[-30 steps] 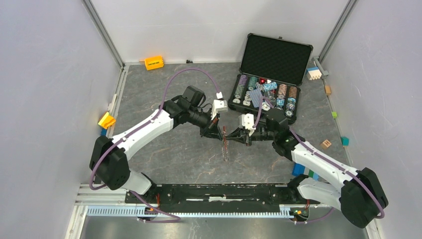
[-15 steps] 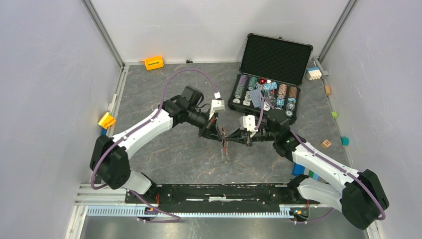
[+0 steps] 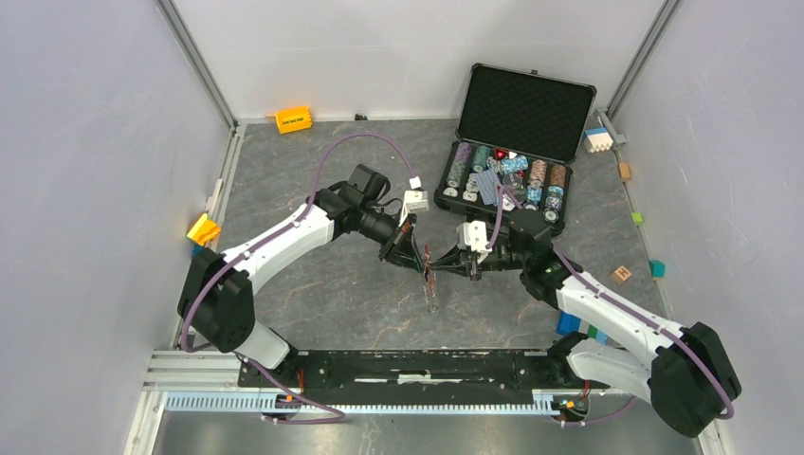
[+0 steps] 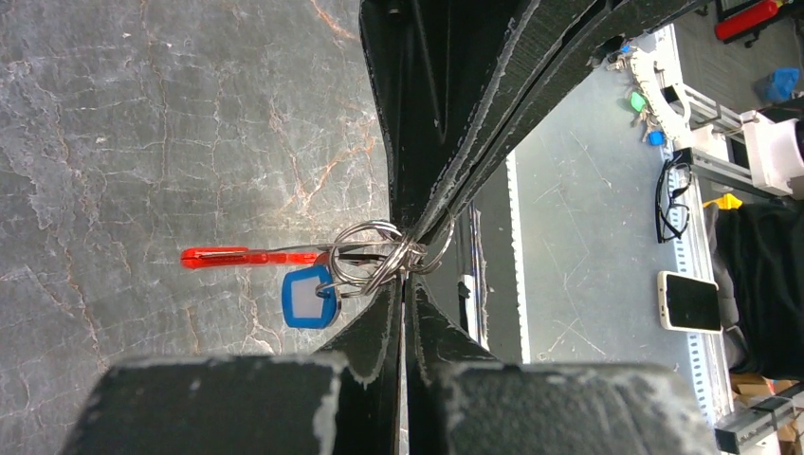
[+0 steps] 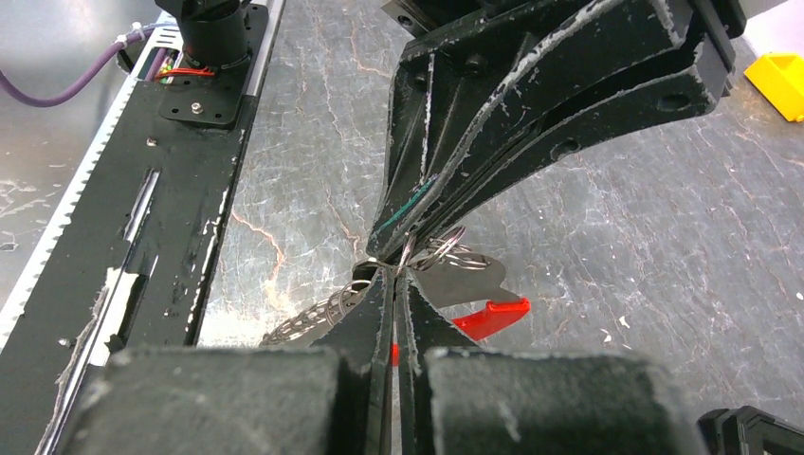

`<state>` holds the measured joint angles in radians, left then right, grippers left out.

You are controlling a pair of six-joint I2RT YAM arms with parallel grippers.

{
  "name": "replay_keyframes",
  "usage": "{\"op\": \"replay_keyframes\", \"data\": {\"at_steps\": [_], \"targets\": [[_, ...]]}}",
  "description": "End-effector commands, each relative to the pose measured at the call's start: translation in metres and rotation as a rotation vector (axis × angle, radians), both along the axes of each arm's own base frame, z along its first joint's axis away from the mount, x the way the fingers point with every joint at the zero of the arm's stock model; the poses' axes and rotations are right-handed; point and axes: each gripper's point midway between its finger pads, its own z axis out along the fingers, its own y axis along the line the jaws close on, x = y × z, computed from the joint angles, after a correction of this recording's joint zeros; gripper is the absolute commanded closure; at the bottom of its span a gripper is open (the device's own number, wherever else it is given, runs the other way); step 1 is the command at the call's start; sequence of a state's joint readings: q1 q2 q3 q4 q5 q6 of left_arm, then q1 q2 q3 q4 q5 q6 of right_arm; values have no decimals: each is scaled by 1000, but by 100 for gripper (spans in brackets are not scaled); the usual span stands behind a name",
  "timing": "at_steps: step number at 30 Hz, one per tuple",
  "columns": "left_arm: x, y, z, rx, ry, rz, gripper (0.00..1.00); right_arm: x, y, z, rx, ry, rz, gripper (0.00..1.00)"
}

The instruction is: Put the keys on the keyring

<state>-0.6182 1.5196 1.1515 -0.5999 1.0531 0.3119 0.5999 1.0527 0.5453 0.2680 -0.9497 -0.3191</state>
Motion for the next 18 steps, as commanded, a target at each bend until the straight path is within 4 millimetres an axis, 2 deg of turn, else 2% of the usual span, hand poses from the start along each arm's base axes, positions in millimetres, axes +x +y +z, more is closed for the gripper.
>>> {"op": "replay_keyframes", "data": {"at_steps": [1,6,13,18], "targets": [[7,2,-6,19,-7,3,95,-7,2,31,81,-93,57,100],[7,1,-5,13,-7,-1,92,-9,2,31,84,-95,64,100],[9,2,-6,22,-15,9,79,-10,2,29,82,-87,74,100],[13,4,-1,28,-46,13,74,-10,2,29,80,-85,71,100]]}}
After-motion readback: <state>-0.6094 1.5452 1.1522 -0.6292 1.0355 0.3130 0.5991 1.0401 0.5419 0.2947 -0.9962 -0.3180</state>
